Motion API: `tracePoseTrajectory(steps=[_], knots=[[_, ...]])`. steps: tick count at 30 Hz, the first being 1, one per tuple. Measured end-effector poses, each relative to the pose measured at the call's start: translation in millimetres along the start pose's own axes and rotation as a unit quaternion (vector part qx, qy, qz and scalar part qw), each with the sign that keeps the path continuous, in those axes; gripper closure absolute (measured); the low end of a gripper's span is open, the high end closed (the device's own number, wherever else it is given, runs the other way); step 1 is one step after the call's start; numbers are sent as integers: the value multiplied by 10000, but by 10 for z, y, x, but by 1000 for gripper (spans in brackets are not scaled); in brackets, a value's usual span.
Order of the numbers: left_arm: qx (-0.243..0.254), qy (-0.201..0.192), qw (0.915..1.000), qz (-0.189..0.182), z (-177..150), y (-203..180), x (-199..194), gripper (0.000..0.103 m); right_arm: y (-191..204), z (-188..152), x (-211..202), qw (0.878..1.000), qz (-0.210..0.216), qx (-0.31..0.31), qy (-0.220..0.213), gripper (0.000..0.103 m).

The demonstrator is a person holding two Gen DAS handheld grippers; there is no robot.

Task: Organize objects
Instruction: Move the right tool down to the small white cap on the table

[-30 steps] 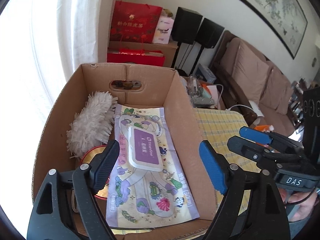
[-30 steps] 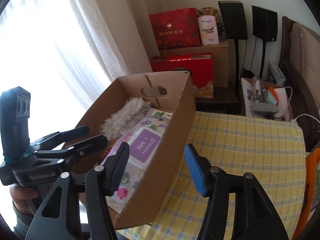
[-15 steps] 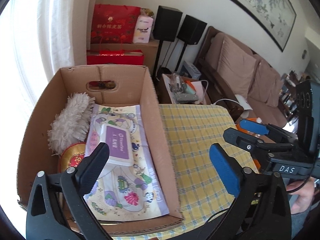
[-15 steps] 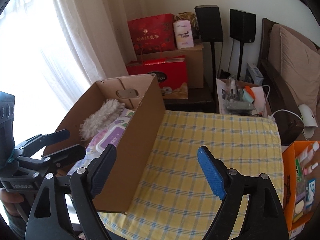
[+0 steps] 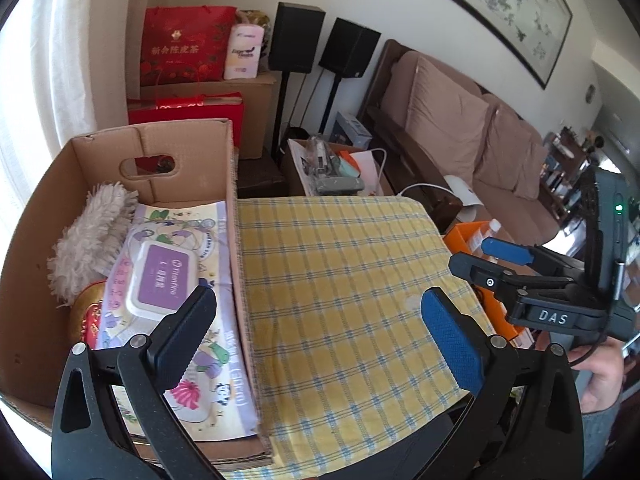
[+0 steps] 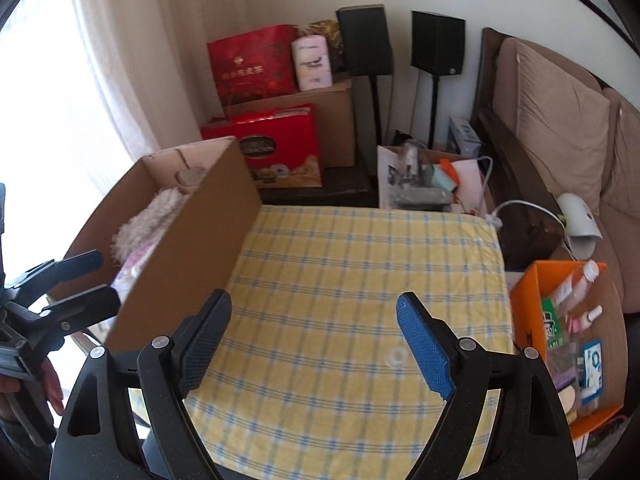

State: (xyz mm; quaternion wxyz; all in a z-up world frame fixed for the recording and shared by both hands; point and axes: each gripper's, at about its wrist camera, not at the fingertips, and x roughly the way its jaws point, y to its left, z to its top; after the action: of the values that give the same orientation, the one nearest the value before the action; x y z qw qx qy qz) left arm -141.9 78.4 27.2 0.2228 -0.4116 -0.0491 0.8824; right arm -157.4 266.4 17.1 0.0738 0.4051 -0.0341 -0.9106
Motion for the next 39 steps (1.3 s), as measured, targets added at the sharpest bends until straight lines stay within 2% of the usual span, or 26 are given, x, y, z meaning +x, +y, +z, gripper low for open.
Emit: tracePoseTrajectory(steps=[7, 25, 30, 35, 39], knots=[[130, 74, 9999, 4, -85, -255, 189, 0, -387, -195, 64, 9993, -209, 277, 120, 17], [406, 212, 9988, 188, -267, -626, 587, 1, -760, -477, 297, 9979, -200, 504, 346, 22], [500, 220, 9980, 314, -333, -696, 684, 1, -805, -535, 416, 9979, -196, 457, 417, 30], [556, 323, 9974, 316, -406, -769, 815, 2, -835, -604, 568, 9974, -112, 429, 570, 47], [575, 404, 9970, 336, -465, -805, 926, 2, -855, -637, 685, 9967, -59, 455, 673, 54]])
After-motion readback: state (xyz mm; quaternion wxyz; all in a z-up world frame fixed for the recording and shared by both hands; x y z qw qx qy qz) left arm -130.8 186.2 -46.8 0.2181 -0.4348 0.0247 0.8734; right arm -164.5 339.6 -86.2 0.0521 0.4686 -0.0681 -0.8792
